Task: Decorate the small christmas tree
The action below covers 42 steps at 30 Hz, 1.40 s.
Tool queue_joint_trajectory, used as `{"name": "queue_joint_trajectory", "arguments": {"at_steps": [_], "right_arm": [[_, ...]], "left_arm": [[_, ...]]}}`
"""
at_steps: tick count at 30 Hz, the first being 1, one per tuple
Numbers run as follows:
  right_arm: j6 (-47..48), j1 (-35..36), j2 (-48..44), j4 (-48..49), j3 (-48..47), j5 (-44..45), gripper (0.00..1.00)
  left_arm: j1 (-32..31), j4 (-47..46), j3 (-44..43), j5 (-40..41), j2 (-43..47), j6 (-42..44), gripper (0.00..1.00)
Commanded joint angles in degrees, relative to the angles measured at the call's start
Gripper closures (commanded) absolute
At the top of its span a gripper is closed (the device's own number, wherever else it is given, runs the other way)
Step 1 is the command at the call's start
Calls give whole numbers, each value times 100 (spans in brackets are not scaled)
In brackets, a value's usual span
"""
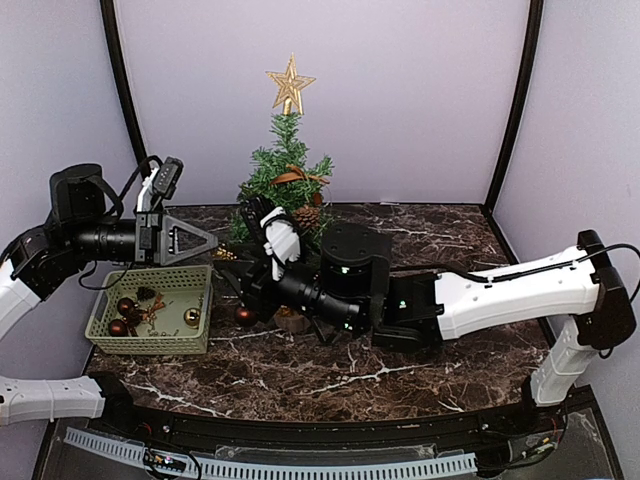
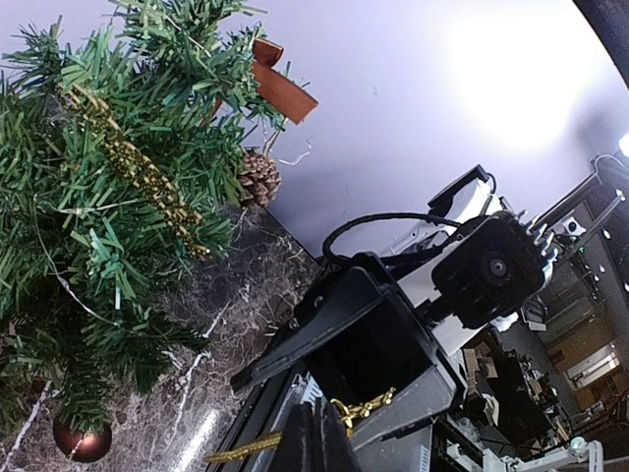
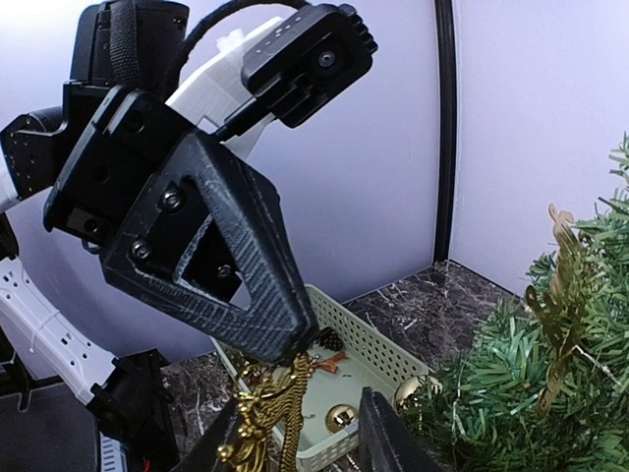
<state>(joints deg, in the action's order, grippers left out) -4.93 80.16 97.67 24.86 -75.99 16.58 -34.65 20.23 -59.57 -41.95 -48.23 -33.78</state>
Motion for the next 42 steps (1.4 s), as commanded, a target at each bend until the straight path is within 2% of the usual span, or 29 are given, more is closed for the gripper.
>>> {"name": "queue_joint_trajectory", "arguments": {"at_steps": [1,6,9,11,15,20,22,27,34,42], "right_arm": [[28,10,58,57,-235,121,67],[-9,-40,-84,34,-144,-312,93],[-82,-108,-254,-229,-72,-766,99],[-197,-182,-391,-501,-34,-1165,100],[-432,-376,-667,-1271,-15,-2114,100],[-505,-502,-1050,-2065,70,-2871,100],[-524,-550,-1215,-2312,157,-3025,100],[-800,-923,-1583,-2692,507,-3731,100],[-1110,-1403,-2096,-3160,920,-4196,100],[-1276,-1552,-2286,-3179,977,-4763,100]], "left_arm": [[-37,38,47,-308,-25,137,100],[-37,385,-76,-170,-19,449,100],[-41,417,-129,-77,37,632,100],[-41,405,-161,-118,13,767,99],[-41,469,-302,-159,-149,1010,86],[-41,206,-255,22,-143,1099,55],[-41,-35,-124,93,-7,1053,48],[-189,-253,192,57,-48,903,47],[-1716,-541,151,988,-530,1030,47],[-2461,-1271,191,1273,-992,690,45]]}}
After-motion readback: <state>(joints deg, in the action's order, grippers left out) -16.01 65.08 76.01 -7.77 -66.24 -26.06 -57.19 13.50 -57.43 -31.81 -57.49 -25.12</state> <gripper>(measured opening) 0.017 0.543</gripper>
